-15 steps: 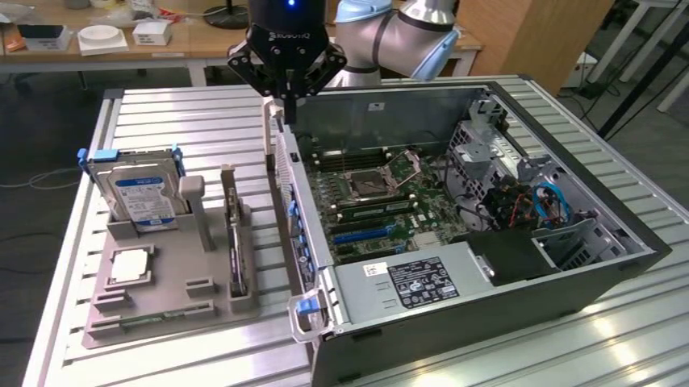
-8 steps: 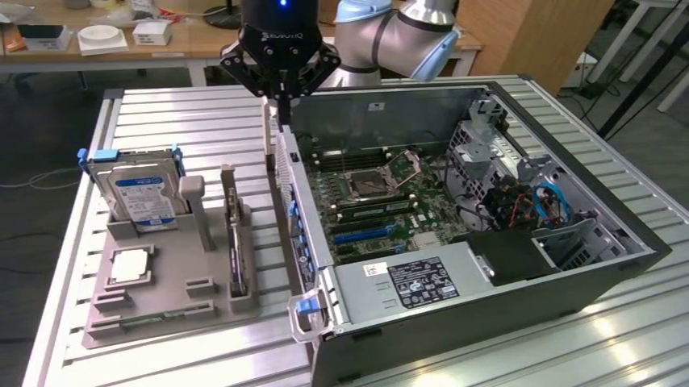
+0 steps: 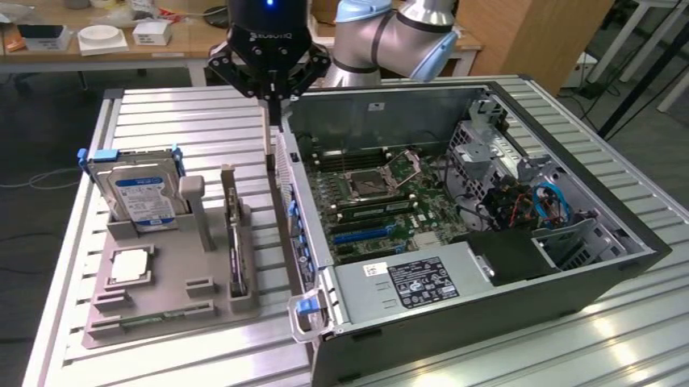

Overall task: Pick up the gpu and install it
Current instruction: 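Reach for the gpu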

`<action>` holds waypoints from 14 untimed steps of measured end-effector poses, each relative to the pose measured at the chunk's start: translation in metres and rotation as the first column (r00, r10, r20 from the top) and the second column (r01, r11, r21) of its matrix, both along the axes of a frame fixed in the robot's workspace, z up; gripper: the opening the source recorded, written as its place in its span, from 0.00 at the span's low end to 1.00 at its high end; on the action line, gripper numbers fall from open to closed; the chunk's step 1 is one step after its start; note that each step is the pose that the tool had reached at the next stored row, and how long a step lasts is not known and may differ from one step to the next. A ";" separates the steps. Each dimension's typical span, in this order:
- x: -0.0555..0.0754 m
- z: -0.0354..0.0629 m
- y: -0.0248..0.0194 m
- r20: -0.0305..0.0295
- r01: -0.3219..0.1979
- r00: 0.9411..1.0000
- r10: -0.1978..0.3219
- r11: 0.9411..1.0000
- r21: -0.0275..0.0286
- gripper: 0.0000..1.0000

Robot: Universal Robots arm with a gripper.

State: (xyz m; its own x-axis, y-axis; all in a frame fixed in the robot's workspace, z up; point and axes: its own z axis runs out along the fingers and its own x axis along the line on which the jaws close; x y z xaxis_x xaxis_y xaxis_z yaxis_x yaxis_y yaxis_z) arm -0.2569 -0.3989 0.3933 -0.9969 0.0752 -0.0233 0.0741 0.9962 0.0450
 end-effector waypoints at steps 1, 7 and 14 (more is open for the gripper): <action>-0.001 0.0000 0.0000 0.000 0.000 1.000 0.000 1.000 0.000 0.11; -0.009 0.0000 0.0000 0.000 0.000 1.000 0.000 1.000 0.000 0.11; -0.017 0.0000 0.0000 0.000 0.000 1.000 0.000 1.000 0.000 0.11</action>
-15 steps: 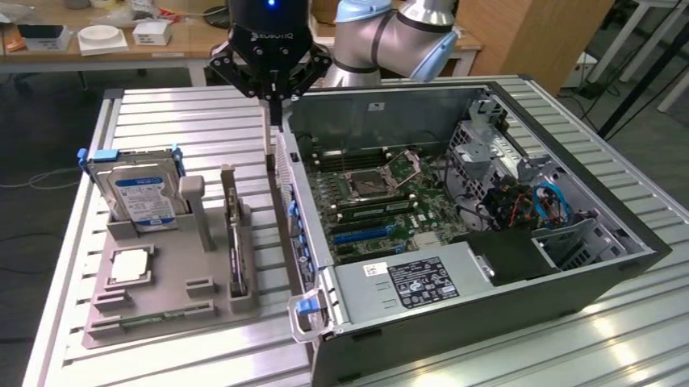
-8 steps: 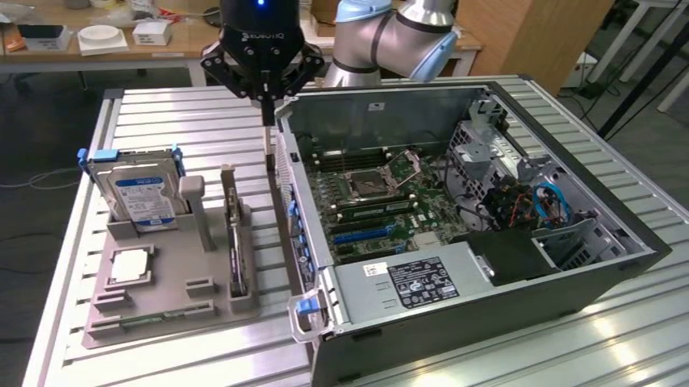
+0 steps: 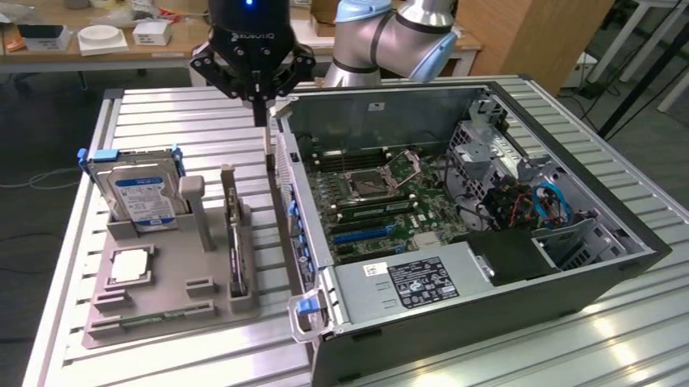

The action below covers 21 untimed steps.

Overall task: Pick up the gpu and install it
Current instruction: 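Reach for the gpu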

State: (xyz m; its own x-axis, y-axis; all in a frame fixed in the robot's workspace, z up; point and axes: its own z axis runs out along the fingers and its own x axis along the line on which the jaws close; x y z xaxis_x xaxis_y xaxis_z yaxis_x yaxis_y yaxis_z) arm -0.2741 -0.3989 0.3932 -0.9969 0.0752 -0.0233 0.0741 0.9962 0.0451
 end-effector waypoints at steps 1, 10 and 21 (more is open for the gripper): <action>-0.001 0.0000 0.0000 0.000 0.000 1.000 0.000 1.000 0.000 0.11; -0.012 0.0000 0.0000 0.000 0.000 1.000 0.000 1.000 0.000 0.11; -0.026 0.0000 0.0000 0.000 0.000 1.000 0.000 1.000 0.000 0.11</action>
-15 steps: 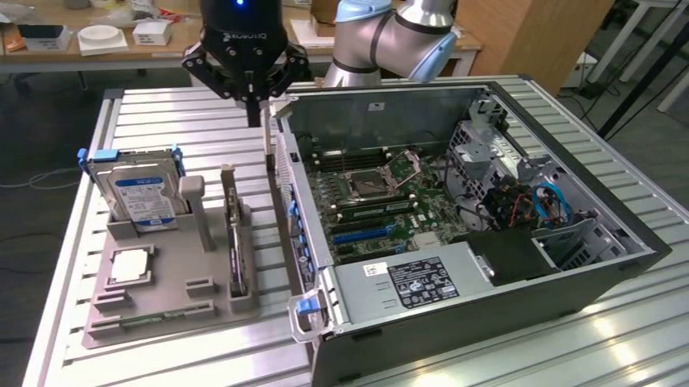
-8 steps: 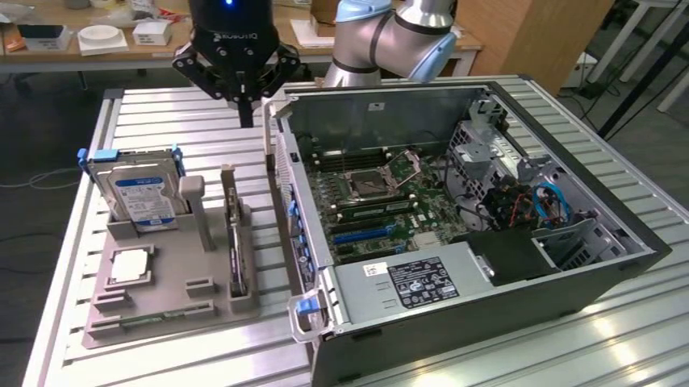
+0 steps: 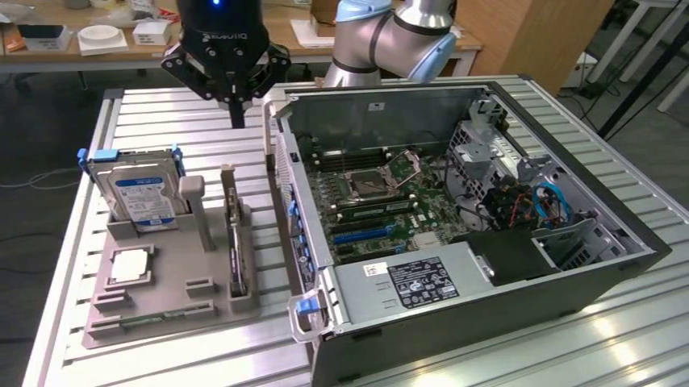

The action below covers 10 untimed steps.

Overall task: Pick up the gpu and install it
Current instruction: 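Reach for the gpu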

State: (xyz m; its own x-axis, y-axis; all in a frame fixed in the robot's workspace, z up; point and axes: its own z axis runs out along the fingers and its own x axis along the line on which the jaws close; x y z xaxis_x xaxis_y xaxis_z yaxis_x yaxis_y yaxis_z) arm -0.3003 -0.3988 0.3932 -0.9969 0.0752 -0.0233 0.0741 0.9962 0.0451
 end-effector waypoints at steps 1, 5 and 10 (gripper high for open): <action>-0.001 0.0000 0.0000 0.000 0.000 1.000 0.000 1.000 0.000 0.11; -0.006 0.0000 0.0000 0.000 0.000 1.000 0.000 1.000 0.000 0.11; -0.012 0.0000 0.0000 0.000 0.000 1.000 0.000 1.000 0.000 0.11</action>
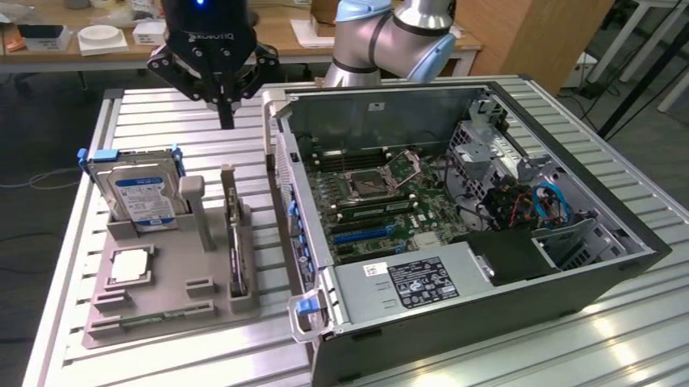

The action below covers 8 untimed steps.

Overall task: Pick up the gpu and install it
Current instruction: 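Reach for the gpu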

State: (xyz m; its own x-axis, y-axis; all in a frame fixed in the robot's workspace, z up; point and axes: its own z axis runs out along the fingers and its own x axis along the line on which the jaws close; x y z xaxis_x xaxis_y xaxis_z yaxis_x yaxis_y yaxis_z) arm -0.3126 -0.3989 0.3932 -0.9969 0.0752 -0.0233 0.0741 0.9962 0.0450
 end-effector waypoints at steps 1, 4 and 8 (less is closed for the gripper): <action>-0.001 0.0000 0.0000 0.000 0.000 1.000 0.000 1.000 0.000 0.11; -0.005 0.0000 0.0000 0.000 0.000 1.000 0.000 1.000 0.000 0.11; -0.009 0.0000 0.0000 0.000 0.000 1.000 0.000 1.000 0.000 0.11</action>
State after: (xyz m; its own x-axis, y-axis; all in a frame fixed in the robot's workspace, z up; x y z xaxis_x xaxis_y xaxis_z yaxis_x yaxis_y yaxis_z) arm -0.3215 -0.3988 0.3932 -0.9969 0.0752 -0.0233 0.0741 0.9962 0.0451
